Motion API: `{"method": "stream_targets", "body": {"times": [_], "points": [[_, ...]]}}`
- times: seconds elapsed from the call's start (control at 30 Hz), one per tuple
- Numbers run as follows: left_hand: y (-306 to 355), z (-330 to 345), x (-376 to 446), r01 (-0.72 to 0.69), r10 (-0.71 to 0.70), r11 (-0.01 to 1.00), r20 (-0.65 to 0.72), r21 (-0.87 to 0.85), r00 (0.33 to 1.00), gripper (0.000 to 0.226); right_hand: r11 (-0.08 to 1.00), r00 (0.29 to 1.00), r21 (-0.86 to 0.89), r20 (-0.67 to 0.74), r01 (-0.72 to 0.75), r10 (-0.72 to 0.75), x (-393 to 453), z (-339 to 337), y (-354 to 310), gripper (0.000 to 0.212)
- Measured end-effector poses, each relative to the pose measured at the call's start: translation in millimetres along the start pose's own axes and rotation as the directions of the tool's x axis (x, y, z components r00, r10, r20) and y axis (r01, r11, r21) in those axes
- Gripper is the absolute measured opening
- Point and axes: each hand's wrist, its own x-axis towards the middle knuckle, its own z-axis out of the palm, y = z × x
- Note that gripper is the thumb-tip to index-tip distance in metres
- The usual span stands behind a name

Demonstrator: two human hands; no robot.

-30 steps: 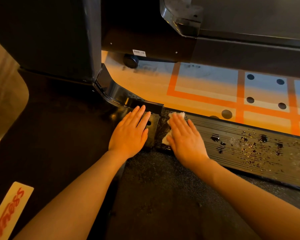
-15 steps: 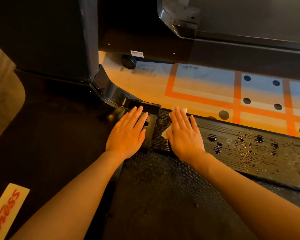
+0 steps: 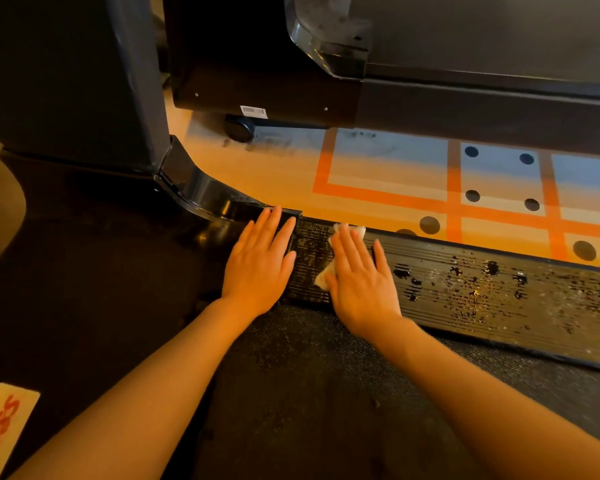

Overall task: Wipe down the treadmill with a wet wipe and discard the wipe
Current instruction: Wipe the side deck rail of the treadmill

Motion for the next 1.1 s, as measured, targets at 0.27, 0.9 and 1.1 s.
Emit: {"method": "stream_targets", "body": {"times": [0.27, 0.9, 1.1], "points": [[20.7, 16.1, 19.2, 0.053, -0.055, 0.997, 0.025, 0.064, 0.998, 0.06, 0.995, 0.996, 0.072, -0.05, -0.071, 0.075, -27.0, 12.5, 2.0, 0.062], [20.6, 14.6, 19.0, 0.039, -0.041, 0.995, 0.018, 0.087, 0.999, 0.059, 0.979, 0.979, 0.095, -0.082, -0.18, 0.188, -58.1, 18.1, 10.2, 0.062], [20.3, 15.1, 19.5, 0.047, -0.048, 0.996, 0.019, 0.07, 0.999, 0.058, 0.974, 0.977, 0.085, -0.026, -0.21, 0.212, -23.3, 5.2, 30.0, 0.059]]}}
